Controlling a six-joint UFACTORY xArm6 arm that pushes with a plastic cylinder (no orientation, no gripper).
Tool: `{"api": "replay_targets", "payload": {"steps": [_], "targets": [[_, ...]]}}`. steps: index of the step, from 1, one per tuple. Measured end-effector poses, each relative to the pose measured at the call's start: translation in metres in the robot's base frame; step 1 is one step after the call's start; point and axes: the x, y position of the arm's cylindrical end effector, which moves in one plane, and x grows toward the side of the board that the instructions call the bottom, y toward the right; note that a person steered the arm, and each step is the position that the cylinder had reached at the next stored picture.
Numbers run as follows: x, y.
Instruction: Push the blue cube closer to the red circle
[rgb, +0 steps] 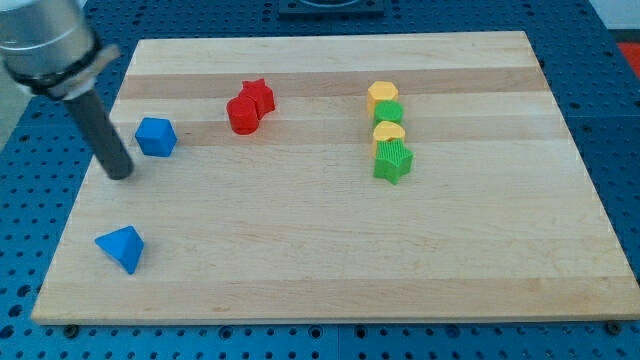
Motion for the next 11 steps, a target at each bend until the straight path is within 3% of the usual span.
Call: {"api": "replay_targets", "payload": {"steps": [1, 3, 6, 11], "targets": [[-0.009, -0.030], [-0.047, -0.018], [-0.049, 0.048], [-0.032, 0.094]]}}
